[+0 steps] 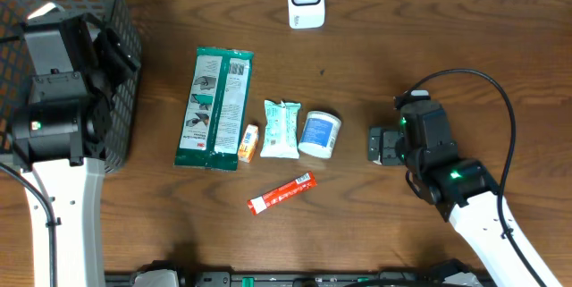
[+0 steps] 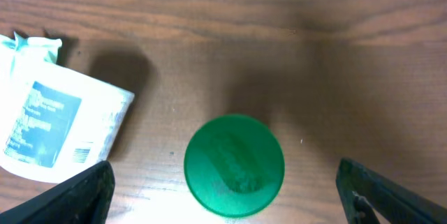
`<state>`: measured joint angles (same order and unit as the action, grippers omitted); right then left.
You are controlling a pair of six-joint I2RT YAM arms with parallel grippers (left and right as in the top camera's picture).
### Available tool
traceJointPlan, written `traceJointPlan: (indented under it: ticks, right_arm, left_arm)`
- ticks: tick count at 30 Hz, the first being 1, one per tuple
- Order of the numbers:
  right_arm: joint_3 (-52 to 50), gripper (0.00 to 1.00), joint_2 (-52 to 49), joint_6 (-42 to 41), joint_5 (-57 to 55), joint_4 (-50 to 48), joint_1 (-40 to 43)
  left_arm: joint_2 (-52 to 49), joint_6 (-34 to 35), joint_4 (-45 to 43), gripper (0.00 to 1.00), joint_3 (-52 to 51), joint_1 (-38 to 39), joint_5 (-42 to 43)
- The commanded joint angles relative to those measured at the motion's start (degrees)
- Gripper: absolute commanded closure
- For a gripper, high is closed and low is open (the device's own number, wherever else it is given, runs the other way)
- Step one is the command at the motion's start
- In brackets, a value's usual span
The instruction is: Scan the item barcode
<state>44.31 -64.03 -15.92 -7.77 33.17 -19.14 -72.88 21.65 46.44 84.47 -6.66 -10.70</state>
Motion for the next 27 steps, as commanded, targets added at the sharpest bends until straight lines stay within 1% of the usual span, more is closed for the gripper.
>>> traceJointPlan:
  ticks: [1, 4, 7, 9, 12, 13, 14, 16, 18, 21, 25, 27]
  right_arm:
    - [5.4, 0.06, 0.0, 0.4, 1.2, 2.6, 1.9]
    - [12.5, 0.09, -0.8, 0.3, 2.5, 8.9, 3.3]
    - [22.8, 0.09, -4.1, 0.7, 4.2, 18.9, 5.4]
    - [31.8, 0.09, -8.5, 1.5, 6.9, 27.5, 7.0]
    - [45.3, 0.03, -17.1, 1.9, 9.5, 40.9, 8.5]
    - [48.7, 0.01, -19.6, 1.9, 9.4, 44.2, 8.7]
    - [52.4, 0.01, -22.6, 2.9, 9.4, 47.5, 8.7]
    - [57.2, 0.01, -27.4, 3.9, 9.4, 51.0, 8.7]
    - [59.0, 0.01, -30.9, 3.8, 10.1, 51.4, 8.7]
    - [58.8, 0.01, -34.4, 3.8, 11.3, 51.5, 8.5]
    - [56.5, 0.01, -38.1, 3.7, 11.3, 51.7, 8.5]
    - [54.7, 0.01, -39.3, 2.0, 11.3, 51.5, 8.5]
  left_arm:
    - [-0.1, -0.1, 0.1, 0.16, 0.2, -0.2, -0.5]
    - [-0.1, -0.1, 0.1, 0.16, 0.2, -0.2, -0.5]
    - [-0.1, -0.1, 0.1, 0.16, 0.2, -0.2, -0.5]
    - [-0.1, -0.1, 0.1, 0.16, 0.2, -0.2, -0.5]
    - [-0.1, -0.1, 0.0, 0.16, 0.2, -0.2, -0.5]
    - [-0.1, -0.1, 0.1, 0.16, 0.2, -0.2, -0.5]
    - [-0.1, -0.1, 0.0, 0.16, 0.2, -0.2, -0.5]
    - [-0.1, -0.1, 0.1, 0.16, 0.2, -0.2, -0.5]
    - [-0.1, -0.1, 0.1, 0.16, 0.2, -0.2, -0.5]
    - [-0.1, -0.1, 0.1, 0.16, 0.2, -0.2, -0.5]
    - [-0.1, -0.1, 0.1, 0.16, 0.2, -0.2, -0.5]
    - [-0.1, -0.1, 0.1, 0.16, 0.2, -0.2, -0.5]
